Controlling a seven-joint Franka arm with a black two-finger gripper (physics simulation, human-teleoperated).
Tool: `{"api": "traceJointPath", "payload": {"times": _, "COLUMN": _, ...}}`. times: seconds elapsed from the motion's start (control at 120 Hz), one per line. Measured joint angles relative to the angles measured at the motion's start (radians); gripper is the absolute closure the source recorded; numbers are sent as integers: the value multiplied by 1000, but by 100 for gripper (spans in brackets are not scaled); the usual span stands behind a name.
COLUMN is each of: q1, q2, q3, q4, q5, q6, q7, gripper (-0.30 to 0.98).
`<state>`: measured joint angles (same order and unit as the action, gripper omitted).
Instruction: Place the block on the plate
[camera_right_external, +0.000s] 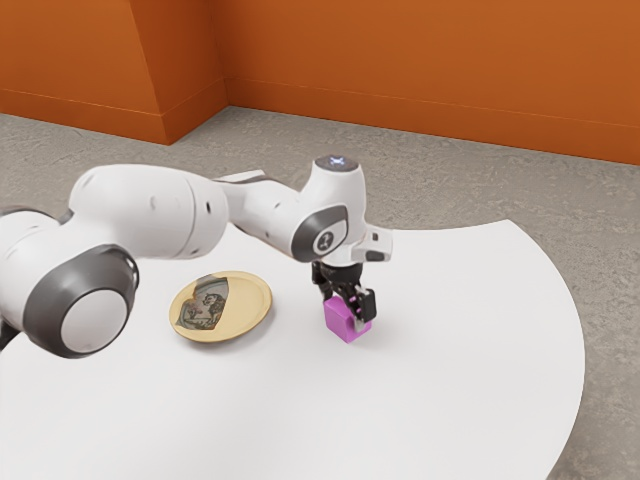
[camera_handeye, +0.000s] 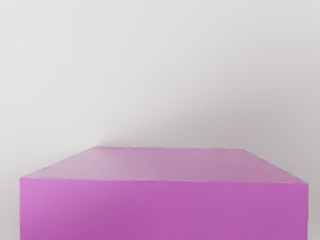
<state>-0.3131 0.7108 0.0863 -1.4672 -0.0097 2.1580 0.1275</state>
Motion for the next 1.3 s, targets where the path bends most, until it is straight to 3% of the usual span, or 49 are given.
{"api": "traceJointPath", "payload": {"times": 0.258, "q1": 0, "q2": 5, "q3": 2, "q4": 2, "q5": -2, "q6": 7, "q7": -6, "gripper": 21}}
{"api": "traceJointPath", "payload": {"times": 0.6, "q1": 8, "q2": -63, "q3": 6, "q4": -11, "q5": -8, "q6": 9, "q7": -13, "gripper": 26}}
{"api": "traceJointPath", "payload": {"times": 0.817, "q1": 88, "q2": -257, "q3": 10, "q4": -203, "q5": -12, "q6": 10, "q7": -18, "gripper": 26}}
{"api": "traceJointPath", "payload": {"times": 0.967, "q1": 215, "q2": -373, "q3": 10, "q4": -365, "q5": -12, "q6": 10, "q7": -20, "gripper": 25}}
{"api": "traceJointPath", "payload": {"times": 1.092, "q1": 310, "q2": -364, "q3": 11, "q4": -396, "q5": -12, "q6": 14, "q7": -21, "gripper": 25}}
{"api": "traceJointPath", "payload": {"times": 1.3, "q1": 332, "q2": -325, "q3": 13, "q4": -402, "q5": -16, "q6": 39, "q7": -22, "gripper": 21}}
